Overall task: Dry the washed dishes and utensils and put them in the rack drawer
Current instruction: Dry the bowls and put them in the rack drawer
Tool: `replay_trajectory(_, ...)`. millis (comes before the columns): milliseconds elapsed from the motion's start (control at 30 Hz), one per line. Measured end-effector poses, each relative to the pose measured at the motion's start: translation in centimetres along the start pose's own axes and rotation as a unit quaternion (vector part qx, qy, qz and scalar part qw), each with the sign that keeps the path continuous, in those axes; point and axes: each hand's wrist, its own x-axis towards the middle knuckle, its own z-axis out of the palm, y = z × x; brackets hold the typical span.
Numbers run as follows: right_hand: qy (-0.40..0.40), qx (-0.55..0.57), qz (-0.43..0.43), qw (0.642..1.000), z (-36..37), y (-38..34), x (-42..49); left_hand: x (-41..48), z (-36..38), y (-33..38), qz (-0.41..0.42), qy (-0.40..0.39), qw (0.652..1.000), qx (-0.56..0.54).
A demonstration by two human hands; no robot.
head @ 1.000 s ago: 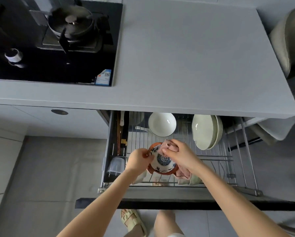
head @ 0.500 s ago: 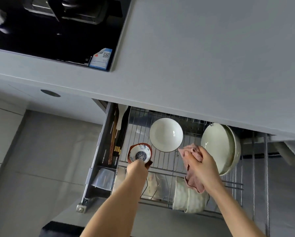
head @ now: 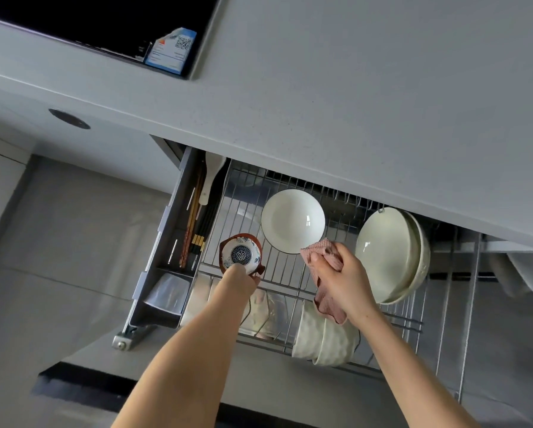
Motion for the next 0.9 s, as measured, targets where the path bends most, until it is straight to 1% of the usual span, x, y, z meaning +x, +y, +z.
replay_trajectory(67,-0.008,-0.002,-0.008,1.000,0.0,-0.6,-0.1,-0.6,-0.6,0.4,-0.027,0.015,1.000,-0.007)
replay_trajectory(133,-0.017,-0.004,-0.015,1.000,0.0,-1.5,-0.4,-2.5,-1.1,1.0,-0.017,-0.012,1.000,0.019)
replay_trajectory(167,-0.022,-0.001,-0.018,1.000,0.0,-2.1,-0.6,-3.7,-1.5,1.2,-0.002,-0.013,0.999,0.048)
replay_trajectory(300,-0.044,0.013,-0.041,0.998,0.1,-4.9,-2.1,-6.2,-3.8,2.7,-0.040,0.004,0.999,0.021)
replay_trajectory(333,-0.052,0.021,-0.046,0.997,0.3,-5.7,-2.5,-7.1,-4.6,3.1,-0.047,-0.009,0.999,-0.009)
replay_trajectory(467,-0.107,0.065,-0.069,0.990,1.7,-10.2,-4.8,-12.2,-8.3,5.0,-0.037,-0.054,0.998,-0.021)
replay_trajectory(633,-0.190,0.083,-0.135,0.969,6.4,-18.0,-8.3,-17.5,-15.9,9.4,0.070,-0.094,0.992,-0.042)
replay_trajectory(700,-0.213,0.078,-0.159,0.961,9.5,-21.2,-10.2,-19.2,-19.9,11.6,0.140,-0.091,0.985,-0.037)
replay_trajectory(733,-0.223,0.077,-0.173,0.956,11.3,-22.8,-11.3,-19.7,-22.3,12.8,0.193,-0.077,0.978,-0.026)
replay_trajectory(800,-0.245,0.073,-0.194,0.947,15.2,-25.8,-13.8,-20.7,-27.6,15.1,0.311,-0.028,0.950,0.001)
replay_trajectory(833,-0.256,0.068,-0.203,0.942,17.4,-27.2,-15.3,-21.2,-30.7,16.2,0.353,-0.001,0.935,0.007)
replay_trajectory(900,-0.272,0.067,-0.217,0.935,22.1,-30.0,-18.2,-22.1,-37.5,18.2,0.400,0.039,0.916,-0.004)
